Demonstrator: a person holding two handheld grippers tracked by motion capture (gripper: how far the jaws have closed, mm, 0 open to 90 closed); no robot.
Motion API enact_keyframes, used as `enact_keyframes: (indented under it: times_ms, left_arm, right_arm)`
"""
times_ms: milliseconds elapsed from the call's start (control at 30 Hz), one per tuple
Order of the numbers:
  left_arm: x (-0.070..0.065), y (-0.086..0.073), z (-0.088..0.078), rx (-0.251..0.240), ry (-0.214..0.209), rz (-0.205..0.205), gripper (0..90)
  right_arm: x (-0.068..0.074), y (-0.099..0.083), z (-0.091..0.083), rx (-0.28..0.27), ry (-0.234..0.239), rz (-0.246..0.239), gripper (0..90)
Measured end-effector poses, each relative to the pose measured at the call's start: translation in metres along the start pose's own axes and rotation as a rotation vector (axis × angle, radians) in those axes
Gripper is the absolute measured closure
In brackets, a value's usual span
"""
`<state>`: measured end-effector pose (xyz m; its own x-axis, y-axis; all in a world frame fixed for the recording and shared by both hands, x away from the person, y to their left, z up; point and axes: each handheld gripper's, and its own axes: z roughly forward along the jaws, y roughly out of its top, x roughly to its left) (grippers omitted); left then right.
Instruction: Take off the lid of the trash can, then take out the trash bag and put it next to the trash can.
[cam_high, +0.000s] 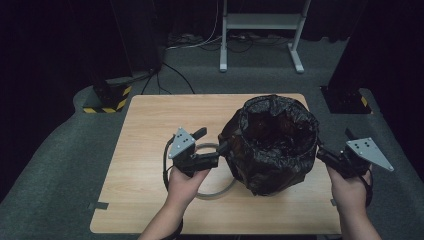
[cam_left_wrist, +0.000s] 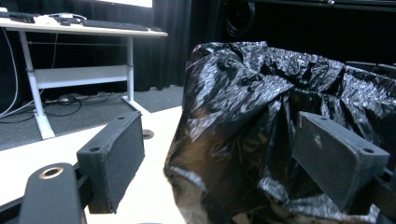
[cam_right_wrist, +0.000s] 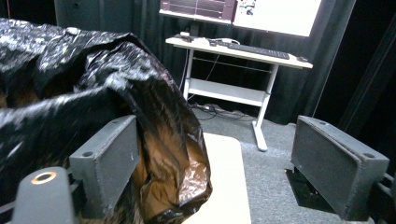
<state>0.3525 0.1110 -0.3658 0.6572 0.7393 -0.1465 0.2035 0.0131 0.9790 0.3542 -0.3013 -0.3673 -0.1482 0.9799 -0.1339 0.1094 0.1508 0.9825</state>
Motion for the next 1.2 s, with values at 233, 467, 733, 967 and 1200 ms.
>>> enact_keyframes:
  times_ms: [233,467,733,967,1200]
  left_arm:
    - [-0.013,0.008,0.013,-0.009,-0.023,0.007,21.8]
    - [-0.019,0.015,0.022,0.0,-0.034,-0.004,29.5]
    - [-0.017,0.02,0.033,0.034,-0.021,-0.04,41.7]
    - [-0.018,0.027,0.032,0.023,-0.04,-0.047,45.2]
    - [-0.02,0.029,0.037,0.043,-0.043,-0.056,48.2]
  right_arm:
    - [-0.006,0.019,-0.003,-0.041,-0.009,0.021,21.1]
    - [0.009,0.03,-0.005,-0.056,0.079,0.056,29.0]
    - [0.026,0.033,-0.003,-0.024,0.153,0.105,33.7]
    - [0.032,0.036,0.001,0.044,0.16,0.132,41.6]
    - [0.032,0.032,0.003,0.077,0.16,0.147,56.3]
